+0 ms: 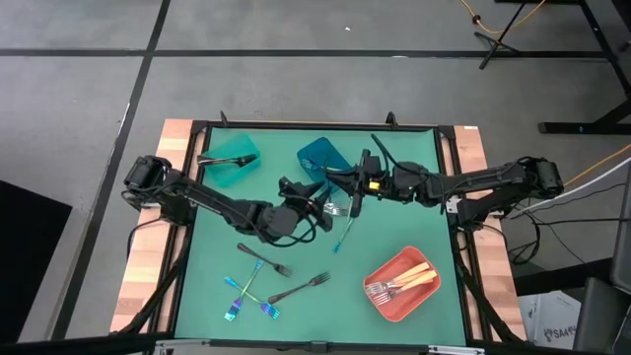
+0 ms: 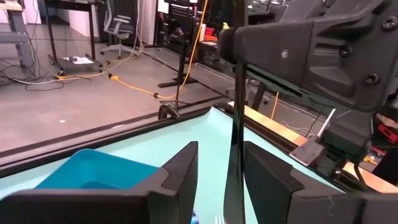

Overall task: Sort silverware by color (type)
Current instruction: Put the black fork into the green bin

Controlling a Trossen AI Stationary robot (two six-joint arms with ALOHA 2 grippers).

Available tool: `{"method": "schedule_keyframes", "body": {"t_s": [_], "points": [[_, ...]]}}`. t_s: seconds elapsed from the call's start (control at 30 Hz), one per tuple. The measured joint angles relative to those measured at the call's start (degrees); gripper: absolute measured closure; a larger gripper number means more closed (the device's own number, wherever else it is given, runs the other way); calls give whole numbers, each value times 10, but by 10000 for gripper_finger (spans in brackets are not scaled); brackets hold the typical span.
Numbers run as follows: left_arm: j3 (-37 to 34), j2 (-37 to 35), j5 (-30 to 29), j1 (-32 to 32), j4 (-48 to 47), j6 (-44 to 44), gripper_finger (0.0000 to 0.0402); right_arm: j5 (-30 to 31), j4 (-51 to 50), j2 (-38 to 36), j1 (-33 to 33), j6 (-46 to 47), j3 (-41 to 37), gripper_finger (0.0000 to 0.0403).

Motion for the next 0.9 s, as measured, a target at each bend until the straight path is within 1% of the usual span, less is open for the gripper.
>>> {"method": "schedule_keyframes", "body": {"t_s": [0.17, 0.37, 0.43, 0.63, 0.73, 0.9], "points": [[0, 0, 10, 11, 4, -1, 283, -1, 0, 0, 0, 0, 0, 403], [0, 0, 67, 29, 4, -1, 283, -4, 0, 0, 0, 1, 0, 403], [0, 0, 77, 34, 4, -2, 283, -6, 0, 0, 0, 0, 0, 403], [0, 0, 76, 36, 3, -2, 284, -8, -1, 0, 0, 0, 0, 403], [0, 0, 76, 36, 3, -3, 295, -8, -1, 0, 0, 0, 0, 403], [0, 0, 77, 36, 3, -3, 329, -8, -1, 0, 0, 0, 0, 403]]}}
